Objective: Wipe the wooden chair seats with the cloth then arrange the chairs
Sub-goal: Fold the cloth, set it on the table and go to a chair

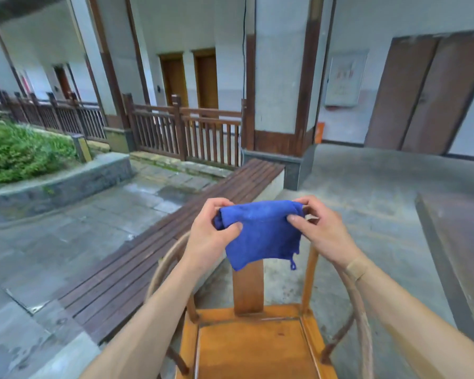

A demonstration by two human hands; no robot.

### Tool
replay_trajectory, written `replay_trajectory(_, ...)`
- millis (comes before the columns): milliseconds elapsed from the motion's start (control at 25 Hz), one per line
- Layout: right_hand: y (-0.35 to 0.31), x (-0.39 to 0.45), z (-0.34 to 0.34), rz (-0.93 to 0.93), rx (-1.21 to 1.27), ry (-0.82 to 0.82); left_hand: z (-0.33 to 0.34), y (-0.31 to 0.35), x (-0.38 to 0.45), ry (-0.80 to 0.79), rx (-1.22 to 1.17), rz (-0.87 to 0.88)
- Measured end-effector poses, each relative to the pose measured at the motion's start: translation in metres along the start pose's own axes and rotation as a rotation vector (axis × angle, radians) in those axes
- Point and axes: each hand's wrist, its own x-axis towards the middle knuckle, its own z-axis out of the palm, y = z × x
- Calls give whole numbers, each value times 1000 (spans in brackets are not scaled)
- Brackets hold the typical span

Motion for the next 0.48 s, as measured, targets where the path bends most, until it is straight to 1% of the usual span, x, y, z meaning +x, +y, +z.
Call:
replay_trajectory(80,-26,4,-12,-49,46,84,-4,27,11,-10,-20,73)
replay_trajectory(200,-46,1,-21,-84,135,173,-5,53,19,-34,-67,127)
replay_trajectory(320,-53,-5,-27,-92,193,175,4,62,21,-33,-80,145)
replay_trajectory(480,-49,0,-53,-100,178,192,28,72,32,-52,-100,158)
